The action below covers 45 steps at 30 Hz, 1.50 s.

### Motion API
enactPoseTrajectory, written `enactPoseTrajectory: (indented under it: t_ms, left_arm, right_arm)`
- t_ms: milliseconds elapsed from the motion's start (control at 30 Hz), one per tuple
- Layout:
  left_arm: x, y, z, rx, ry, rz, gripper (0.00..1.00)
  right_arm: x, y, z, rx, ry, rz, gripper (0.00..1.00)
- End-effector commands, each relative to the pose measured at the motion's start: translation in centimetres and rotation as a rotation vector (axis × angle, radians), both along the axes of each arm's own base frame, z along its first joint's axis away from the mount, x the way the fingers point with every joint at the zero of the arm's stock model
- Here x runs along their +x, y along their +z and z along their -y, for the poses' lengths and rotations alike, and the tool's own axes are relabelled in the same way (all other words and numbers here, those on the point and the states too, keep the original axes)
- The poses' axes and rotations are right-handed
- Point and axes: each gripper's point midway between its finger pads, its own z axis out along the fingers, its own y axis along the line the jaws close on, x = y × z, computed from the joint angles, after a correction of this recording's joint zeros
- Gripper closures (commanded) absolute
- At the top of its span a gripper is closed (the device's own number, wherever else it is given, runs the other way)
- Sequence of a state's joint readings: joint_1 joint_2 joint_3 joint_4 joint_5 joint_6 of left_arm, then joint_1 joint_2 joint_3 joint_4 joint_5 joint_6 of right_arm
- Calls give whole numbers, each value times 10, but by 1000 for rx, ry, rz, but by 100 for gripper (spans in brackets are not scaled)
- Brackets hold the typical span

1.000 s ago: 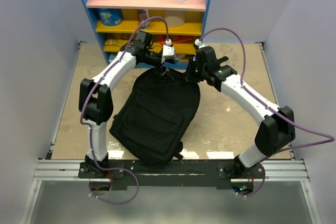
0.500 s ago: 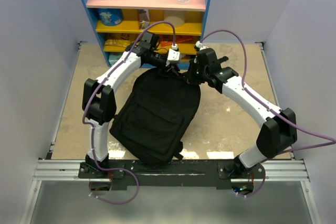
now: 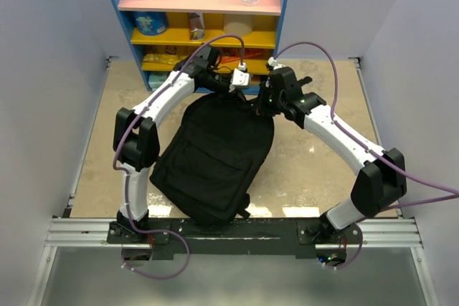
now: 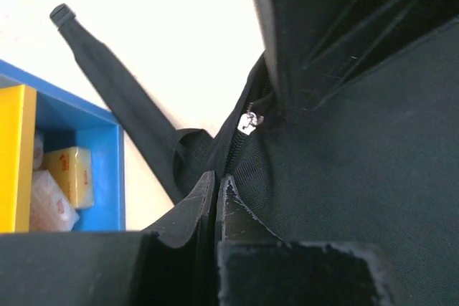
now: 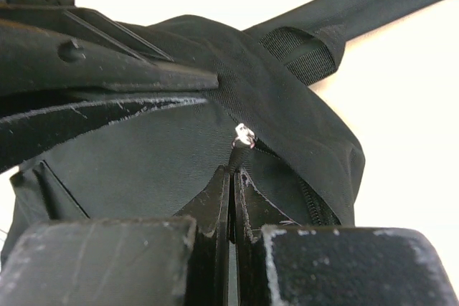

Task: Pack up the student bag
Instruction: Zip the student bag at the center of the board.

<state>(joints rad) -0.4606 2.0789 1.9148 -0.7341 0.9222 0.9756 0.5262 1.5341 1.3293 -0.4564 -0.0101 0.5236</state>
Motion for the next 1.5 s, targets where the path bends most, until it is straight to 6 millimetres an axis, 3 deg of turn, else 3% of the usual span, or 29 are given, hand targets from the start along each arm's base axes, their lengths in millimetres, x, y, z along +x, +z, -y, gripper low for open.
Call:
enactPoseTrajectory:
  t_ms: [0,267,500,667,900,1200,1233,1267,1367,1467]
  left_arm:
    - [25,33,-9,-8,109,108,100]
    - [50,51,-48,-57,233,117,100]
    - [57,45,-69,-42,272,91,100]
    - [63,38,-98,-32,331,70,100]
    - [62,35,-131,-36,396,42,100]
    - [51,31,-145,-22,439,30,100]
    - [50,31,-144,-26,440,20,97]
    - [50,36,-141,-37,437,14,79]
    - [42,55,-119,-86,386,-14,52]
    - [22,70,-85,-107,295,-15,38]
  right_arm:
    - [-3,25,6,30,-9,68,100]
    - [3,21,39,27,-68,73,100]
    - [5,17,52,19,-82,64,100]
    - [-1,9,59,18,-84,52,100]
    - [-17,8,57,55,-57,43,100]
    - [-38,0,46,130,-18,13,100]
    - [-38,1,43,132,-12,15,100]
    - [-38,0,42,131,-8,11,100]
    - [-32,8,40,136,-7,26,100]
    - [-26,14,38,131,-6,37,100]
